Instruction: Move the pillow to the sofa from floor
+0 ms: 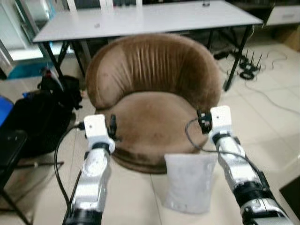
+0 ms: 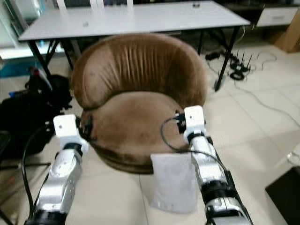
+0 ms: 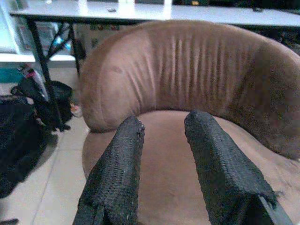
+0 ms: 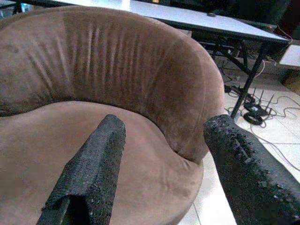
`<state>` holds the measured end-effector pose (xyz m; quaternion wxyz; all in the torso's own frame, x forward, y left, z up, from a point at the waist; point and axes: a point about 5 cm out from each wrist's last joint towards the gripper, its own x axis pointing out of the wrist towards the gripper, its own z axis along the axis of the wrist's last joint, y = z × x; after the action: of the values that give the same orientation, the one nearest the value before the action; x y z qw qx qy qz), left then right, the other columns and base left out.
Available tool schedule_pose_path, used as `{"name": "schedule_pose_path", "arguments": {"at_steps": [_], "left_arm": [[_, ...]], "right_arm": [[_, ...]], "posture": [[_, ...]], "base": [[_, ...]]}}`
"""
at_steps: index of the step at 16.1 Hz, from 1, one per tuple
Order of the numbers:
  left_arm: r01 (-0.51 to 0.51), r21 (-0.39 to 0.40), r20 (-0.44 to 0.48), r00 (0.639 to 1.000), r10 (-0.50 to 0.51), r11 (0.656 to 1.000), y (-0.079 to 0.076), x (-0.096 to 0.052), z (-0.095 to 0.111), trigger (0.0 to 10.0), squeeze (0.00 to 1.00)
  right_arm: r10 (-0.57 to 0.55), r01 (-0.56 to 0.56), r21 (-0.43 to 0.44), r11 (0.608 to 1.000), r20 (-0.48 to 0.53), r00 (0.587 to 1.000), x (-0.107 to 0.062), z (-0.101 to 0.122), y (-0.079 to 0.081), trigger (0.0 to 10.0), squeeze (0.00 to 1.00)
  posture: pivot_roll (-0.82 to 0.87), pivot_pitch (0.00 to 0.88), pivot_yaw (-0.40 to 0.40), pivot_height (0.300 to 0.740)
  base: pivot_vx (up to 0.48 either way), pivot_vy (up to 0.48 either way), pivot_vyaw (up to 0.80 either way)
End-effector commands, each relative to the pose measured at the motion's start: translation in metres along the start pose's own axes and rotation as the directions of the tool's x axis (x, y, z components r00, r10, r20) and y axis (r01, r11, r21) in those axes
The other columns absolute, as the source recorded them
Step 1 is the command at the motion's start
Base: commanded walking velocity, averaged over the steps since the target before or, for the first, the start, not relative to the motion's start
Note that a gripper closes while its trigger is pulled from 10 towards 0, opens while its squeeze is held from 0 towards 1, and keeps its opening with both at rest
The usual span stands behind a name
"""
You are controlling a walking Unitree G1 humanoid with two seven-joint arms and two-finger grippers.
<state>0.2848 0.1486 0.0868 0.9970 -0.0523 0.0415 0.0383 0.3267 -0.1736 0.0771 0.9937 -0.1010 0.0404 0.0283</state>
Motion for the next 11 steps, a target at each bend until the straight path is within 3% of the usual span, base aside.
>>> {"name": "schedule_pose_path", "arguments": {"at_steps": [1,5,9,11], "left_arm": [[0.013,-0.006,0.006,1.000,-0.013,1.000,-0.0032,0.0005,0.0016,10.0,0.00],[0.014,0.011,0.005,1.000,-0.014,1.000,-0.0029,0.0033,0.0040,10.0,0.00],[0.013,0.006,0.001,1.000,-0.013,1.000,-0.0019,0.0021,0.0027,10.0,0.00],[0.018,0.011,-0.007,1.000,-0.018,1.000,-0.0030,0.0033,0.0026,10.0,0.00]], "right_arm": [[-0.010,0.010,-0.004,1.000,-0.003,1.000,-0.0002,-0.0006,-0.0039,10.0,0.00],[-0.013,0.013,-0.002,1.000,0.000,1.000,0.0003,0.0003,-0.0036,10.0,0.00],[-0.015,0.015,-0.001,1.000,-0.004,1.000,-0.0006,-0.0012,-0.0038,10.0,0.00],[-0.013,0.013,0.000,1.000,-0.002,1.000,-0.0003,-0.0007,-0.0026,10.0,0.00]], "posture": [[-0.10,0.000,0.028,0.740],[-0.10,0.000,0.030,0.740],[-0.10,0.000,0.032,0.740],[-0.10,0.000,0.033,0.740]], "base": [[0.000,0.000,0.00],[0.222,-0.280,0.00],[0.075,0.000,0.00],[0.401,-0.261,0.00]]}}
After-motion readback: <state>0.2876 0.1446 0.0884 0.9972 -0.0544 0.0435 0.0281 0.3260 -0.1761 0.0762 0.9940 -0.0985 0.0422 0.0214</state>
